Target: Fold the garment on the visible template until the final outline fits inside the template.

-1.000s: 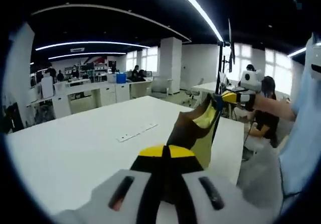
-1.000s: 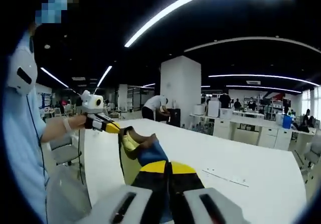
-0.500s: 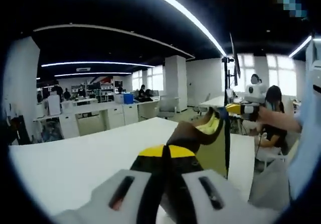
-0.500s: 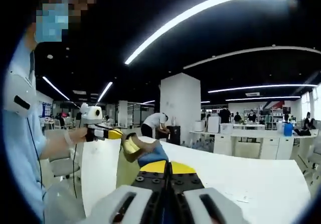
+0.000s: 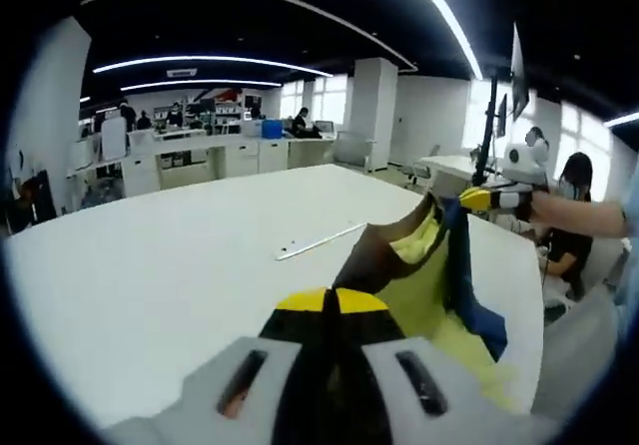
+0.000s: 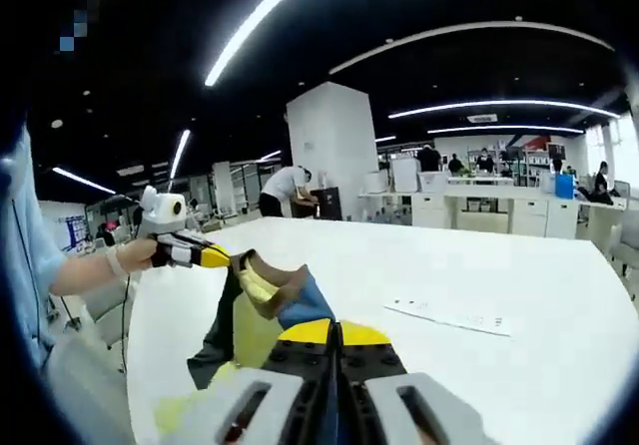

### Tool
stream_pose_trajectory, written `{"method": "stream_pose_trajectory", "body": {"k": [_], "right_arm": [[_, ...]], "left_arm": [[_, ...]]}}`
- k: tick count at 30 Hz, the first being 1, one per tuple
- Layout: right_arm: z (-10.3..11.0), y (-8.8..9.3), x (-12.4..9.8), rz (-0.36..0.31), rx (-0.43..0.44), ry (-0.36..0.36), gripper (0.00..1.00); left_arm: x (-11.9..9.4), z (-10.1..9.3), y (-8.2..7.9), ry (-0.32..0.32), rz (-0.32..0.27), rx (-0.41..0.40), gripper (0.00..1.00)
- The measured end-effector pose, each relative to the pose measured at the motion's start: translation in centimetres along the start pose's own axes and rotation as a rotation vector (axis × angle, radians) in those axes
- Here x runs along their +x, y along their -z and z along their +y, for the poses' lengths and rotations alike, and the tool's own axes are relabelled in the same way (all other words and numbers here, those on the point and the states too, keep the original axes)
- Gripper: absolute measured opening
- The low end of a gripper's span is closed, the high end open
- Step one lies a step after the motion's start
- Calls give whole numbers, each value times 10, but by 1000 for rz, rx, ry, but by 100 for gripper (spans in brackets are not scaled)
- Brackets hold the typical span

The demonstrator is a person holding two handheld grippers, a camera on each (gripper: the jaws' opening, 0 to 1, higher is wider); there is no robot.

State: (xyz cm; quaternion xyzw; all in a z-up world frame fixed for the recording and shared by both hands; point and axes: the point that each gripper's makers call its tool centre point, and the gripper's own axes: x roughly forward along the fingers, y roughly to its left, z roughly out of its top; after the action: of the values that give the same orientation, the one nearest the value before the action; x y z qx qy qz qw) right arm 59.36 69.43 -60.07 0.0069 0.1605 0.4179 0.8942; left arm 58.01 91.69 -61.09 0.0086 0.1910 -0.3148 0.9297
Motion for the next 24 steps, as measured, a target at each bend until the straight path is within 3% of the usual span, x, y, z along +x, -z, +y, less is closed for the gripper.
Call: {"method": "stream_pose_trajectory", "body": {"k": [11, 16, 20, 21, 24], "right_arm": [[-56, 58, 62, 173, 54, 68, 0], [-71, 81, 83, 258, 65, 85, 0], [-83, 106, 95, 378, 67, 115, 0], [-87, 114, 98, 423, 33, 118, 0], [-89, 120, 105, 446, 29, 111, 0]], "left_arm": [[68, 43, 50, -27, 107, -51, 0], [89, 54, 73, -56, 168, -84, 0], [104, 57, 87, -63, 205, -96, 0], [108, 58, 89, -66, 212, -101, 0], [113, 63, 96, -83, 243, -89, 0]]}}
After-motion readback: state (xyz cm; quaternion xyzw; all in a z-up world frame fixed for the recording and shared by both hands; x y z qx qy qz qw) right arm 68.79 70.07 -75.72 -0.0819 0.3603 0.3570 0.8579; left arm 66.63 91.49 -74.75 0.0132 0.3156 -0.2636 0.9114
